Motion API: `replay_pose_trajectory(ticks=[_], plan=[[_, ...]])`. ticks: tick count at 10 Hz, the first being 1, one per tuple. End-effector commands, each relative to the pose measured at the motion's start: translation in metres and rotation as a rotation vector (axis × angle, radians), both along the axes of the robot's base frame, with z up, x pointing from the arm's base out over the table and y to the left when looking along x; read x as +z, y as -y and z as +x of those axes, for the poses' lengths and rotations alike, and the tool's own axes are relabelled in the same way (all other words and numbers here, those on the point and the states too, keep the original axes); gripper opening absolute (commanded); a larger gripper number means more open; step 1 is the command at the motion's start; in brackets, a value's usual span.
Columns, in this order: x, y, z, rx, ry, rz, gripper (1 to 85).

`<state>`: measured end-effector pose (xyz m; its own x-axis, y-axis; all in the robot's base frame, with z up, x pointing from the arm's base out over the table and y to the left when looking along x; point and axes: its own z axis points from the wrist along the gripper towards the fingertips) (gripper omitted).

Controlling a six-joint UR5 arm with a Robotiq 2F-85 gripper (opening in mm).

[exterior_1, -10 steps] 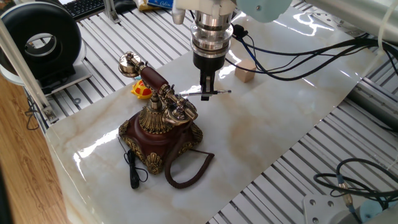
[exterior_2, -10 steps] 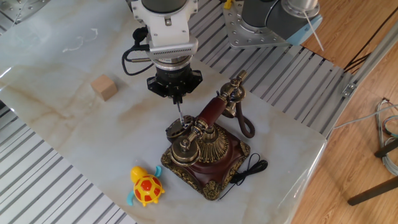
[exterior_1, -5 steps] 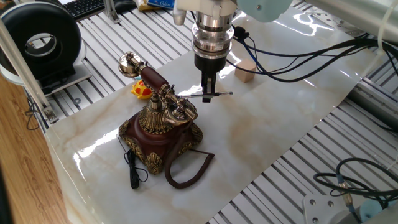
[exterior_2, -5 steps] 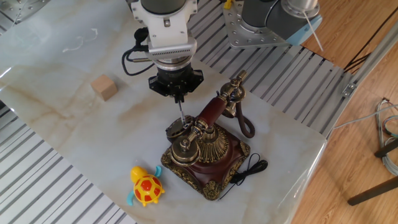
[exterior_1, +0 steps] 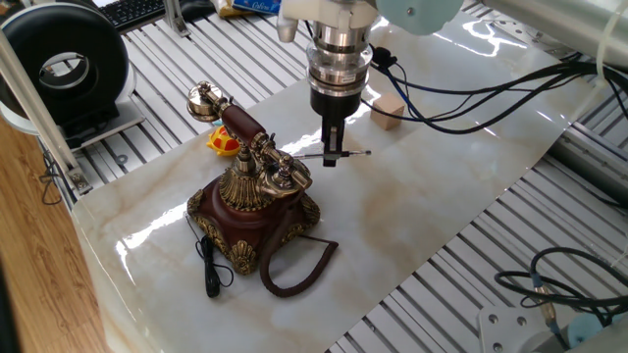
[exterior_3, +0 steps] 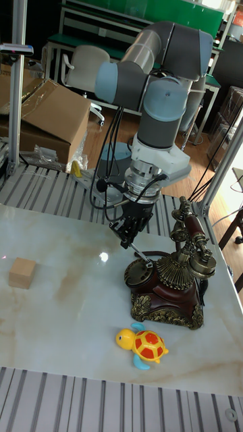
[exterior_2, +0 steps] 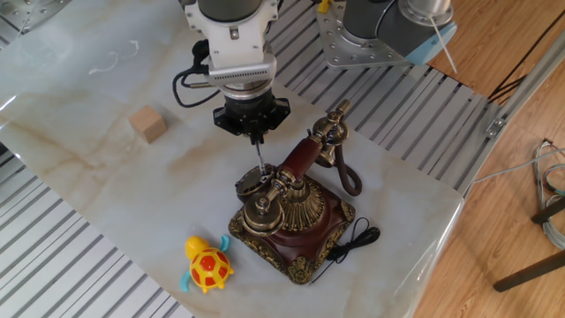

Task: Dial a number on an old rotary phone

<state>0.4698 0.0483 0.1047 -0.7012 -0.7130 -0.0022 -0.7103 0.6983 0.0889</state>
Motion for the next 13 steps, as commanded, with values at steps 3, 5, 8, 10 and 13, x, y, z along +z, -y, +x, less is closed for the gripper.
replay_pose_trajectory(ticks=[3,5,8,10,13], plan=[[-0.005,-0.01,0.0,-0.022,-0.008,0.025,1.3],[-0.006,-0.007,0.002,-0.015,-0.007,0.025,1.3],[-0.006,-0.003,0.006,-0.008,-0.014,0.019,1.3],[-0.008,-0.005,0.011,-0.011,-0.013,0.008,1.3],[-0.011,-0.002,0.015,-0.013,-0.014,0.013,1.3]])
